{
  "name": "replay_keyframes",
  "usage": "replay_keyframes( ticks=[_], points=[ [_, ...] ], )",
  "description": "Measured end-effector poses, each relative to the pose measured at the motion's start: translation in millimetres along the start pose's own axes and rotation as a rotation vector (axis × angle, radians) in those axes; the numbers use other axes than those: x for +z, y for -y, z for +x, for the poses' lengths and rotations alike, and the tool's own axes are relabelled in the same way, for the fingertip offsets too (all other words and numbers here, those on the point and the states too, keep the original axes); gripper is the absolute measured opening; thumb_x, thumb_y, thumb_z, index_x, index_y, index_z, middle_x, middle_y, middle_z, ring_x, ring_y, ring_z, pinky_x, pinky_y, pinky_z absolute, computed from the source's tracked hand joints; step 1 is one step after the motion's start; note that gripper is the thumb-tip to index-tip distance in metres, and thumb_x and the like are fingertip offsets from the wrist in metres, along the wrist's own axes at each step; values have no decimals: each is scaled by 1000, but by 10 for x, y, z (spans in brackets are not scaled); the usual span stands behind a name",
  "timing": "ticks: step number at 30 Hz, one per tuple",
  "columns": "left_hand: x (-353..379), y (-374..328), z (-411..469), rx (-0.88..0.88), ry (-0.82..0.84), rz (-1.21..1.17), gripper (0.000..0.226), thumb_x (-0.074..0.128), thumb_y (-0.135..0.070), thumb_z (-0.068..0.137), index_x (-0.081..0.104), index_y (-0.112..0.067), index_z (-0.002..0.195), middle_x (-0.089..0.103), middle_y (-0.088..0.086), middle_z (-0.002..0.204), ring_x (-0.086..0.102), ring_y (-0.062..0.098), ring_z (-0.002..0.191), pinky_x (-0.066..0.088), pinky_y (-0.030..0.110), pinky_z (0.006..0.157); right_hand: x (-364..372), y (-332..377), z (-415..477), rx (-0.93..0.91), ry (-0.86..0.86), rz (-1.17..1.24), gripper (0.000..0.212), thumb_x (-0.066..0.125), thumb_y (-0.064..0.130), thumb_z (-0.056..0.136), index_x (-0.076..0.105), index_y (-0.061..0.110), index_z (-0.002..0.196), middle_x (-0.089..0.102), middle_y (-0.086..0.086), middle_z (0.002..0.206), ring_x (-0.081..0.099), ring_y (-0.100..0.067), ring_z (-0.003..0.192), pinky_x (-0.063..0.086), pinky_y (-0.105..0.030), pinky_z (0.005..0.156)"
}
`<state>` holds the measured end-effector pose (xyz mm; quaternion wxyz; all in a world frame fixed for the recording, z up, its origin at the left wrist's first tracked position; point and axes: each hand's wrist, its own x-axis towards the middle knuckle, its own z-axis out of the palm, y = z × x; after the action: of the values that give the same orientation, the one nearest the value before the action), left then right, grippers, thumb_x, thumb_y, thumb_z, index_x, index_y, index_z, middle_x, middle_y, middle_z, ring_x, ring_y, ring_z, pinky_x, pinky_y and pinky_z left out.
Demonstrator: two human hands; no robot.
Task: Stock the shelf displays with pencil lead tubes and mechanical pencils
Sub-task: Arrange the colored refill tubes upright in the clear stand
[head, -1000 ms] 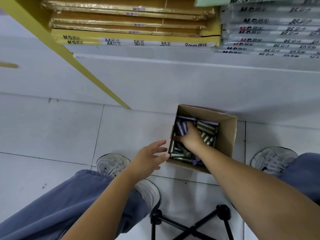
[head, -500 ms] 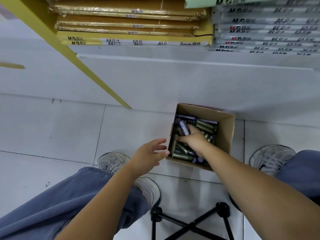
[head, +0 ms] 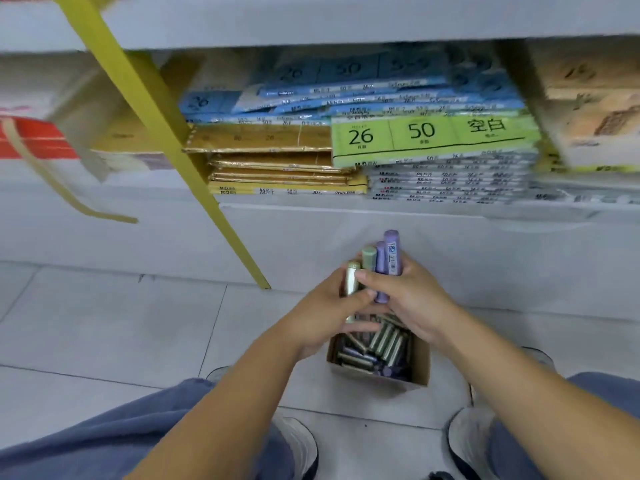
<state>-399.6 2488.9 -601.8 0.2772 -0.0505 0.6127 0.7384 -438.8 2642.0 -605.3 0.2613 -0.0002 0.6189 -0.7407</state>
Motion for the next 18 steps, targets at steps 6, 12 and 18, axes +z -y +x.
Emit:
replay_keyframes(
  ticks=[6,12,18],
  points=[
    [229,-887,-303,199,10,106,30,55,-17,102,57,-28,130,74,0,114,73,21,103,59,27,74,271,956,-357,-269,-17,-260,19,61,28,93,66,34,111,73,13,101,70,-3,87,52,-14,64],
    [303,-1745,-645,332,4,248,20,59,-27,99,67,-21,117,76,1,105,72,15,98,57,23,66,372,1883,-536,-413,3,-572,18,59,52,87,64,35,86,73,6,77,65,-6,66,49,-17,60],
    [233,-2189,-697,436,-103,187,16,60,-31,99,66,-28,113,75,-5,97,73,16,94,55,24,62,392,2506,-413,-659,-141,-672,4,63,42,89,60,40,91,62,18,69,53,5,54,43,-23,57]
  ],
)
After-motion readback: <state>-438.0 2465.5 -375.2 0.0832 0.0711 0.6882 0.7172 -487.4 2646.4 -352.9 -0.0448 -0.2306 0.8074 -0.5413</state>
